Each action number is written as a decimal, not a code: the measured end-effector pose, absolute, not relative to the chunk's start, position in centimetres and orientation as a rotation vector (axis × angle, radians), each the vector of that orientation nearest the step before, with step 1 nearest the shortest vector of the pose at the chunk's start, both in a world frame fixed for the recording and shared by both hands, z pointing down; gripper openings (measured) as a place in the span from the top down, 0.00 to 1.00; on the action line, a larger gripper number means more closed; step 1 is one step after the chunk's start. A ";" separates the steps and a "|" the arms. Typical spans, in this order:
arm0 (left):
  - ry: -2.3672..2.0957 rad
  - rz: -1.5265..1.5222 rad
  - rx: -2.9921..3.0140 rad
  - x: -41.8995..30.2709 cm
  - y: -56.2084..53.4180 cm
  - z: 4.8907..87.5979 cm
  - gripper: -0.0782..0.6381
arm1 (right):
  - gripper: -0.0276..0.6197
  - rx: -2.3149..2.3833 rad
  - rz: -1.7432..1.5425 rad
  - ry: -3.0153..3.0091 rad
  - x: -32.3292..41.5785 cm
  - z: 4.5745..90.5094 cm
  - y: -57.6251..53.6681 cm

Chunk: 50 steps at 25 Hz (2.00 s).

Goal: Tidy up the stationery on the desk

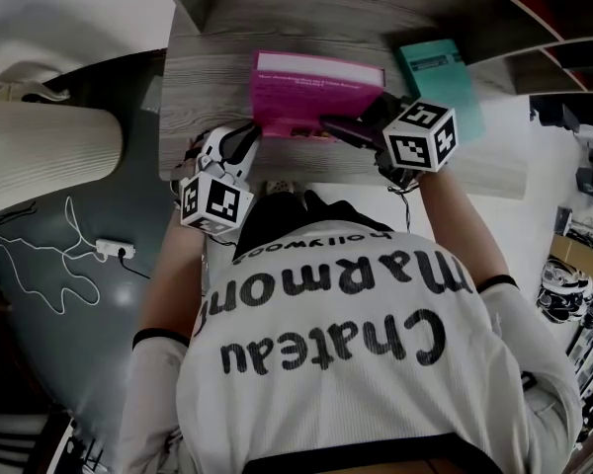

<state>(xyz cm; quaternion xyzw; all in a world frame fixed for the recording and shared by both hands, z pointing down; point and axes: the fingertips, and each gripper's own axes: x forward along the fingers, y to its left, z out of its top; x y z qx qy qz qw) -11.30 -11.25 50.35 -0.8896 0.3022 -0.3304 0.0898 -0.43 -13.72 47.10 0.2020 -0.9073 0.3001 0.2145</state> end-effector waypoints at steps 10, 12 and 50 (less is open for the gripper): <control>0.983 -0.942 -2.761 -12.4 -12.8 50.1 0.80 | 0.69 0.572 0.767 -2.553 -1.2 45.8 -14.1; 1.029 -0.941 -2.771 -13.1 -13.2 50.2 0.82 | 0.71 0.592 0.771 -2.570 -1.4 45.3 -14.4; 2.213 -0.385 -2.703 -22.2 -13.4 42.5 0.84 | 0.73 0.771 0.635 -2.660 -5.4 41.3 -20.0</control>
